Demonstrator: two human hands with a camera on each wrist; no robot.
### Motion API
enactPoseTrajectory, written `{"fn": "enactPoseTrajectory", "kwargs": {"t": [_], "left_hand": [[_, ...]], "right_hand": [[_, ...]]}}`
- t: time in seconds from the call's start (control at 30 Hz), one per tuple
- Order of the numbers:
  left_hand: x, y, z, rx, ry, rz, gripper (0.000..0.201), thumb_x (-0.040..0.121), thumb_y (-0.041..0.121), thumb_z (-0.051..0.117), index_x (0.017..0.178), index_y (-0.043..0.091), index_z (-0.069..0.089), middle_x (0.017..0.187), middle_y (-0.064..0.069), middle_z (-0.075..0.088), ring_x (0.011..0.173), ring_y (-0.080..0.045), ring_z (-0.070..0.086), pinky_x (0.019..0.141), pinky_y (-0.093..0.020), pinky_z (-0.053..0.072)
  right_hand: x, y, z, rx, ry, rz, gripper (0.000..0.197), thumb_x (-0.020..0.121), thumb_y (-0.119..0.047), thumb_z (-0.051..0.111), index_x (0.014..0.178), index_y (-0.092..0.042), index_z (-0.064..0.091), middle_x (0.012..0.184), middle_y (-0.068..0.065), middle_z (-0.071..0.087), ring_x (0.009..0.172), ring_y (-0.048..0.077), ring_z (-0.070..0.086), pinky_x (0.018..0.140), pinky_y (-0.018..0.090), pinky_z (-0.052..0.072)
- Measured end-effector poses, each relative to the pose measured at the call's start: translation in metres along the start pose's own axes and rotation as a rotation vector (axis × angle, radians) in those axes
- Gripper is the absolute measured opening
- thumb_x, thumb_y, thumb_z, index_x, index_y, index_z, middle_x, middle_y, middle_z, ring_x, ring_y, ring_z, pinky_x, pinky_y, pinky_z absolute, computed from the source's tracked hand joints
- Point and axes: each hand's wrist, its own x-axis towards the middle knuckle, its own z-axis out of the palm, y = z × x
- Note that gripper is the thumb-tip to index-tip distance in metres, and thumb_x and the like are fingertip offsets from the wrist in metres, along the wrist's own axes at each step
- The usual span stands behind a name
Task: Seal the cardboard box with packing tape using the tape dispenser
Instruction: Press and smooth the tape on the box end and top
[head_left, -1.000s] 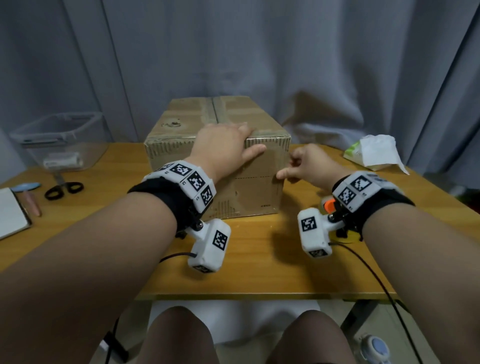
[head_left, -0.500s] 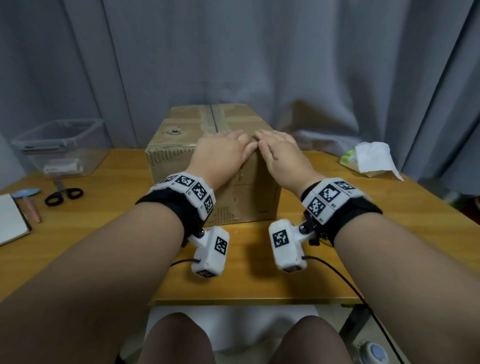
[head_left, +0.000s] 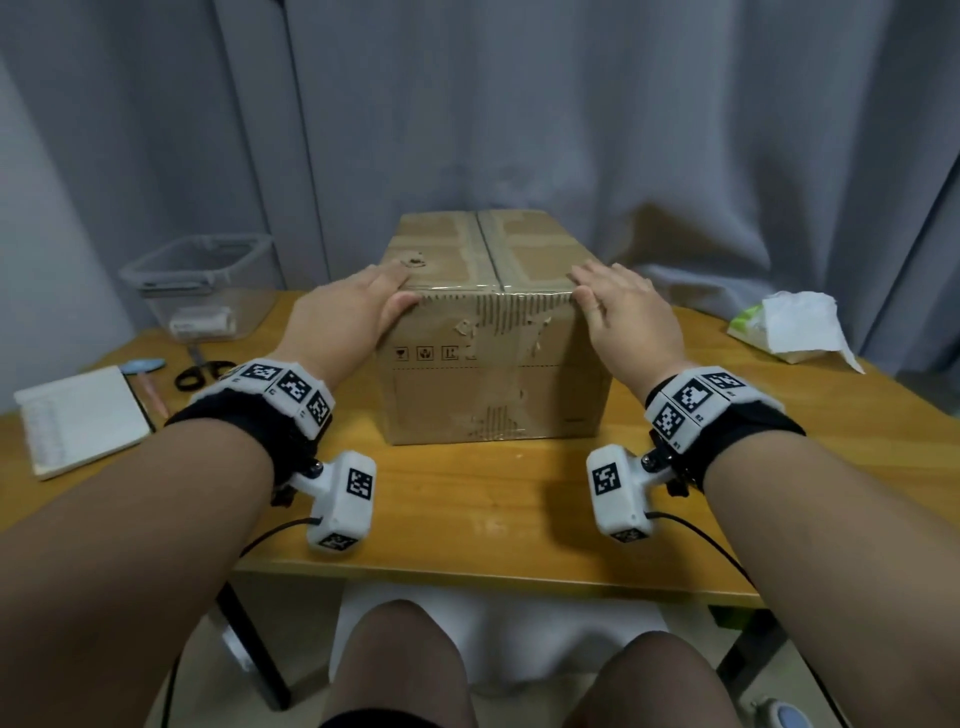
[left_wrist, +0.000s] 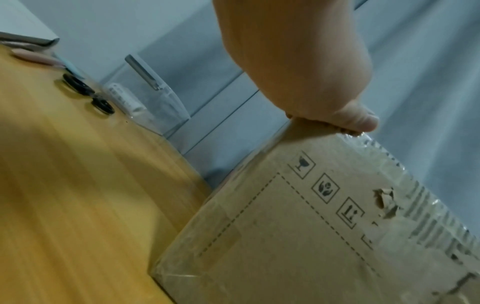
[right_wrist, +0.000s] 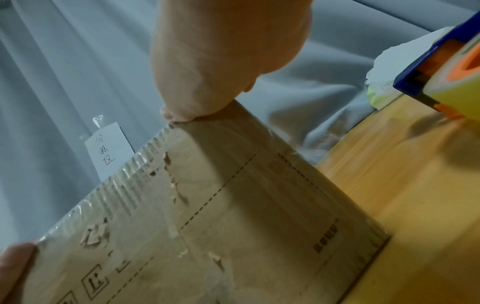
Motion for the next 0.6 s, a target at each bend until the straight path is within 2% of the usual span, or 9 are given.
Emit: {"fn": "enactPoseTrajectory", "kwargs": {"t": [0.1,0.2,0.27,0.33,0.43,0.53,0.6], "left_hand": [[0.003,0.002,0.009,-0.248,-0.002,-0.057,0.050,0.099,0.042,0.031,0.139,0.015,0.042,0.149,-0.007,0.038,0.136,-0.021,0.037,0.109,-0.036,0.032],[0.002,0.012,0.014,-0.346,0.059,-0.103,0.046,0.100,0.035,0.036,0.137,0.010,0.045,0.147,-0.011,0.039,0.137,-0.022,0.034,0.110,-0.034,0.028],[-0.002,0.018,0.009,-0.330,0.091,-0.095,0.043,0.100,0.033,0.038,0.133,0.008,0.049,0.140,-0.010,0.049,0.132,-0.023,0.041,0.105,-0.035,0.034],[-0.009,0.026,0.000,-0.288,0.135,-0.066,0.038,0.099,0.031,0.040,0.127,0.009,0.055,0.131,-0.008,0.057,0.122,-0.025,0.051,0.095,-0.037,0.042],[-0.020,0.030,-0.013,-0.231,0.211,0.020,0.033,0.098,0.032,0.042,0.120,0.018,0.061,0.121,-0.002,0.064,0.109,-0.024,0.060,0.082,-0.036,0.049],[-0.026,0.018,-0.029,-0.268,0.119,0.164,0.046,0.088,0.030,0.033,0.123,0.021,0.060,0.121,-0.002,0.065,0.108,-0.025,0.062,0.084,-0.035,0.050],[-0.020,0.003,-0.037,-0.239,0.012,0.222,0.052,0.081,0.024,0.036,0.130,0.020,0.055,0.127,-0.003,0.061,0.113,-0.025,0.059,0.090,-0.033,0.046]], "right_hand": [[-0.003,-0.015,-0.001,-0.061,0.003,0.100,0.047,0.101,-0.039,0.023,0.140,-0.023,0.043,0.151,-0.004,0.037,0.145,0.020,0.019,0.117,0.049,-0.002],[0.000,-0.038,0.001,-0.129,-0.036,0.105,0.055,0.099,-0.044,0.018,0.141,-0.017,0.042,0.152,0.000,0.034,0.147,0.022,0.011,0.112,0.052,-0.014],[0.004,-0.056,0.005,-0.097,-0.099,0.057,0.059,0.098,-0.050,0.016,0.144,-0.020,0.038,0.153,-0.001,0.033,0.146,0.021,0.013,0.113,0.052,-0.014],[0.007,-0.070,0.007,-0.051,-0.146,0.022,0.056,0.097,-0.054,0.014,0.142,-0.031,0.039,0.151,-0.006,0.036,0.145,0.021,0.018,0.113,0.054,-0.013],[0.010,-0.074,0.007,0.011,-0.135,0.040,0.052,0.097,-0.055,0.015,0.132,-0.038,0.051,0.145,-0.012,0.043,0.140,0.020,0.026,0.113,0.057,-0.011],[0.009,-0.063,0.005,0.086,-0.097,0.065,0.047,0.096,-0.056,0.024,0.120,-0.039,0.061,0.140,-0.015,0.049,0.136,0.016,0.031,0.114,0.053,-0.008],[0.011,-0.057,0.004,0.170,-0.085,0.078,0.039,0.095,-0.055,0.034,0.112,-0.041,0.066,0.135,-0.018,0.053,0.133,0.014,0.035,0.115,0.049,-0.005]]}}
